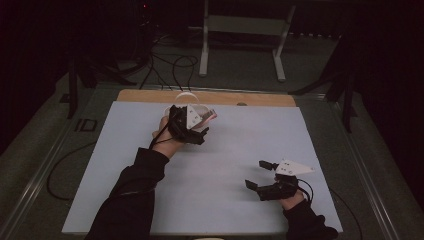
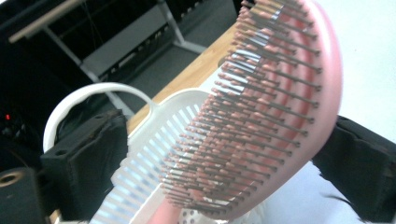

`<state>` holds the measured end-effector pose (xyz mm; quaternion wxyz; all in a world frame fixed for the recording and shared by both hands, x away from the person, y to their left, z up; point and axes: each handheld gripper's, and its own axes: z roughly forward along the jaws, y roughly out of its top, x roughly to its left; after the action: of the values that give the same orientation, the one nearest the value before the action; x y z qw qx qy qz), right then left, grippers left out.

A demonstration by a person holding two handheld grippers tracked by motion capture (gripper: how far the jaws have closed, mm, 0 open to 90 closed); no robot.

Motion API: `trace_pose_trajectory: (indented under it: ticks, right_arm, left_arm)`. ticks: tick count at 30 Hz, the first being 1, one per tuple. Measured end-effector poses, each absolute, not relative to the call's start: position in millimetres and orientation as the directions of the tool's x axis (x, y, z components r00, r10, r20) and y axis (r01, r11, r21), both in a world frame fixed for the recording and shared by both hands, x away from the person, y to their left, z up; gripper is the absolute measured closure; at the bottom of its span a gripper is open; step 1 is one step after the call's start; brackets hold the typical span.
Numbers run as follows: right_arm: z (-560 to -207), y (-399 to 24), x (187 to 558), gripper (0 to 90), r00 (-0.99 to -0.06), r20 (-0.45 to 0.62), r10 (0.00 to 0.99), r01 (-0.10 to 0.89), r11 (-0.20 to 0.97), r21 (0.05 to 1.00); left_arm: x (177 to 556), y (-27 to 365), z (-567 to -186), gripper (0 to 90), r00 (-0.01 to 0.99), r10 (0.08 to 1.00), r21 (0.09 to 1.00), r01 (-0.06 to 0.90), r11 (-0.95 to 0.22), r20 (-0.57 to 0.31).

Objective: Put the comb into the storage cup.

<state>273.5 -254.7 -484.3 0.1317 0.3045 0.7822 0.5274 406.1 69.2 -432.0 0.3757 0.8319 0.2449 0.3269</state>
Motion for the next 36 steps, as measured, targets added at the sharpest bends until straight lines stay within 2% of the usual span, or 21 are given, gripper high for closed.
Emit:
trace_pose_trajectory:
  ticks: [2,12,36]
  right_arm:
    - [-484.2,-254.5,273.4,9.3,-0.78,0.117,0.615,0.338,0.257,0.905]
    - [-483.9,-255.2,273.8,9.3,-0.777,0.116,0.618,0.337,0.254,0.907]
    - [-485.0,-256.2,274.1,9.3,-0.776,0.116,0.62,0.341,0.257,0.904]
  left_arm:
    - [406.5,69.8,-430.6,0.5,0.682,0.649,0.786,0.176,-0.593,0.337]
    - [406.3,70.8,-422.4,0.2,0.723,0.628,0.784,0.198,-0.588,0.289]
    - [401.4,76.5,-412.7,0.2,0.769,0.598,0.778,0.227,-0.586,0.226]
